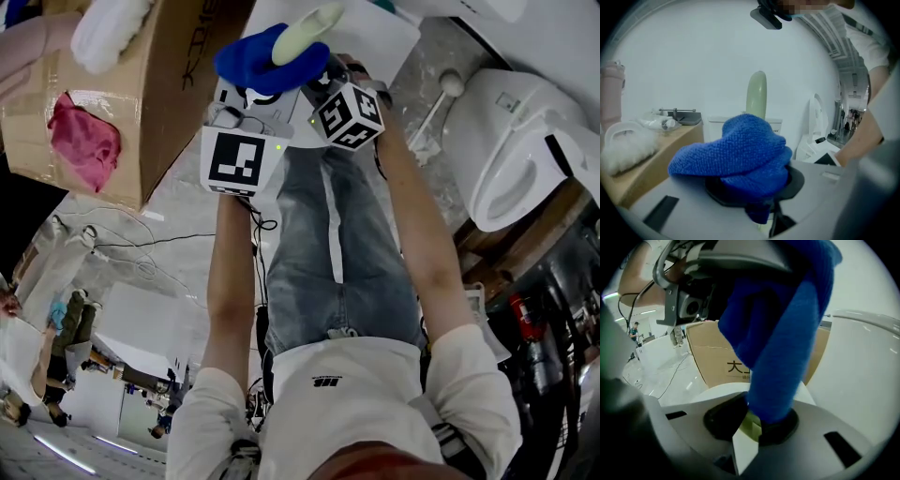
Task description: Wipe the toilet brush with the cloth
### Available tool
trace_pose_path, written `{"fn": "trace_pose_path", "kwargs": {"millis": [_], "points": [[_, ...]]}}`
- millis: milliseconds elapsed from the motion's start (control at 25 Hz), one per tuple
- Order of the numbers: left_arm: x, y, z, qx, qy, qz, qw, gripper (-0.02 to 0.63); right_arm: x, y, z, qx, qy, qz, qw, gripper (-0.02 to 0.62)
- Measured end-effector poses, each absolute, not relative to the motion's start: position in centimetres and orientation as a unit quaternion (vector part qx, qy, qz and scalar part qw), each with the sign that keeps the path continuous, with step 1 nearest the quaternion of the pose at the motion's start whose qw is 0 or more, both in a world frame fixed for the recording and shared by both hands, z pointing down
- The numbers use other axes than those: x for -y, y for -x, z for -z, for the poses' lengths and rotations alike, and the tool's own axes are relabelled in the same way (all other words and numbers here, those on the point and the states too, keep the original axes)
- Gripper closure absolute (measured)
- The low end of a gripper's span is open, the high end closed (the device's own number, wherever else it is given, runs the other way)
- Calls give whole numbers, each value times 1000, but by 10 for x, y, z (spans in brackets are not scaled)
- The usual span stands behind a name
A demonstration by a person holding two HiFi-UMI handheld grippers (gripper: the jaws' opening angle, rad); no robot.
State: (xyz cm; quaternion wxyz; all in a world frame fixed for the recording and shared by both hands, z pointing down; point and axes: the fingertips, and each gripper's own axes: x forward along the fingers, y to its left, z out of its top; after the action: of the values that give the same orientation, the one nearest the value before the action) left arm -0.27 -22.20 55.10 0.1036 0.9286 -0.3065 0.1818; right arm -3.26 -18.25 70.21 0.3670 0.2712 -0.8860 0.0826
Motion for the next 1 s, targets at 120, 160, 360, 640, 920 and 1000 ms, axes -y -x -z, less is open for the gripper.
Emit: {"fn": "trace_pose_path", "kwargs": {"millis": [120, 160, 360, 640, 920, 1000], "points": [[227, 1, -531, 307, -931, -169, 98, 495, 182, 34, -703, 885, -270, -84, 370, 538], [228, 0, -525, 305, -933, -168, 95, 495, 182, 34, -704, 885, -270, -84, 371, 538], [230, -6, -502, 288, -939, -166, 88, 476, 181, 35, -704, 884, -269, -86, 373, 538], [239, -18, -470, 264, -949, -161, 65, 443, 183, 34, -704, 882, -272, -88, 376, 538], [235, -11, -479, 277, -946, -151, 69, 457, 182, 35, -705, 881, -272, -88, 376, 540], [232, -9, -487, 280, -944, -153, 76, 465, 182, 35, -705, 881, -273, -88, 375, 540]]}}
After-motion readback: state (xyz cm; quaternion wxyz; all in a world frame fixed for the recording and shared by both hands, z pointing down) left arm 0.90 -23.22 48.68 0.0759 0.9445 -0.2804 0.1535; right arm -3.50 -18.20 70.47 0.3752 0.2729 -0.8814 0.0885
